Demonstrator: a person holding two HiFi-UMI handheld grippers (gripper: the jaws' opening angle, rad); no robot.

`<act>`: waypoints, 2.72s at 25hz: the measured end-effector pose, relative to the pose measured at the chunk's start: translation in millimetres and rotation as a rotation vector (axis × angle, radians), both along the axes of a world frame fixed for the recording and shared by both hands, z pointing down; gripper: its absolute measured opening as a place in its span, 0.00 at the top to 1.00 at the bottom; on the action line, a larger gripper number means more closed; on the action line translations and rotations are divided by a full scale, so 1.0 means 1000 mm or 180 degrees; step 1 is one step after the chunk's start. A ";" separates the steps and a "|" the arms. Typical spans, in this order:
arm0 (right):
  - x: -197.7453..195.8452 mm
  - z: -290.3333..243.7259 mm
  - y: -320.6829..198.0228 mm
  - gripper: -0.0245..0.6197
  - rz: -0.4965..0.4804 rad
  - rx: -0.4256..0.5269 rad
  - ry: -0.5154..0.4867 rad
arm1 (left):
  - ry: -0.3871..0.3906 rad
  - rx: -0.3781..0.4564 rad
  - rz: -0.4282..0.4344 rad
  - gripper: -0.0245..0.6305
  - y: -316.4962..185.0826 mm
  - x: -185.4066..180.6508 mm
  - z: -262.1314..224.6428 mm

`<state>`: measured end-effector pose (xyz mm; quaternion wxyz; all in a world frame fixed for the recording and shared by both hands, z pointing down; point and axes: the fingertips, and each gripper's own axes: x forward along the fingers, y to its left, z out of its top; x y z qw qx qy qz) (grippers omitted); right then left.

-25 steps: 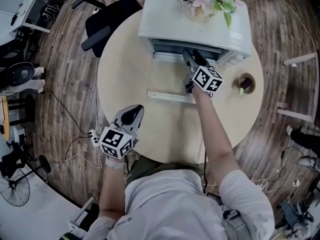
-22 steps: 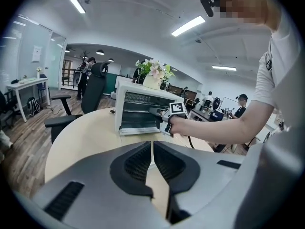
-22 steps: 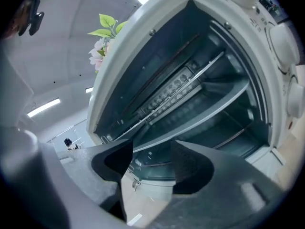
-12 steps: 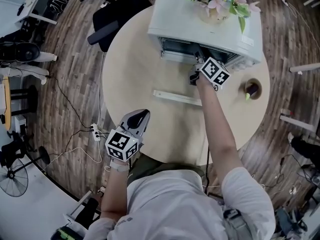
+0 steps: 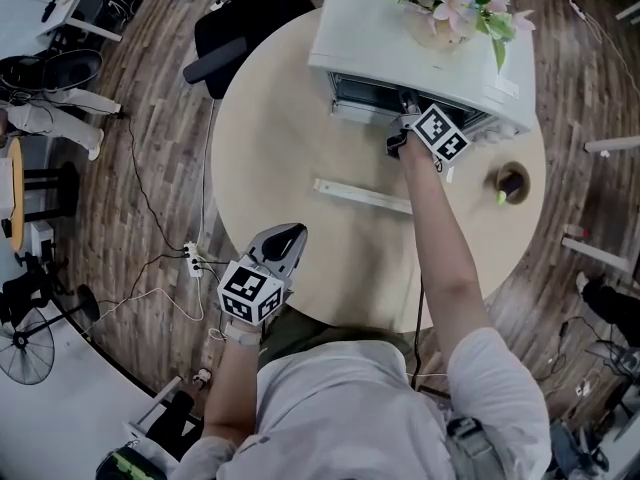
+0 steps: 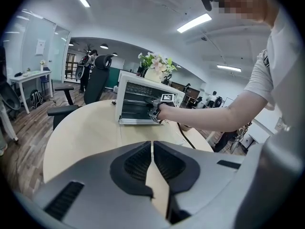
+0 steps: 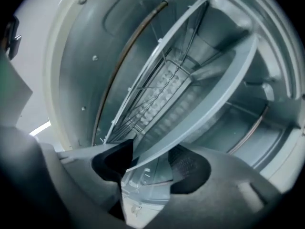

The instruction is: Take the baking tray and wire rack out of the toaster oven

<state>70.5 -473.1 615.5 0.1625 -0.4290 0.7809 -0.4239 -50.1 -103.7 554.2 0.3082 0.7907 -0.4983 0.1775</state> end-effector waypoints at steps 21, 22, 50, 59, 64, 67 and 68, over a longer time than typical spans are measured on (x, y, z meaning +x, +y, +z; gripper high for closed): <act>0.002 0.001 0.080 0.68 0.0107 -0.0223 -0.0466 | 0.0150 0.0088 -0.0035 0.96 0.037 -0.006 -0.006; 0.003 0.000 0.085 0.68 0.0101 -0.0241 -0.0503 | 0.0166 0.0090 -0.0033 0.96 0.040 -0.006 -0.006; 0.020 -0.003 0.212 0.80 0.0381 -0.0764 -0.1548 | 0.0369 0.0144 0.0405 0.96 0.073 -0.026 -0.018; 0.020 0.007 0.279 0.81 0.0294 -0.0872 -0.1510 | 0.0445 0.0174 0.0719 0.96 0.075 -0.027 -0.020; 0.029 0.005 0.314 0.81 0.0407 -0.0861 -0.1535 | 0.0492 0.0209 0.0963 0.96 0.077 -0.025 -0.022; 0.037 0.001 0.330 0.81 0.0500 -0.0797 -0.1532 | 0.0529 0.0189 0.1108 0.96 0.075 -0.025 -0.018; 0.040 0.000 0.335 0.81 0.0517 -0.0763 -0.1538 | 0.0543 0.0184 0.1162 0.96 0.075 -0.024 -0.017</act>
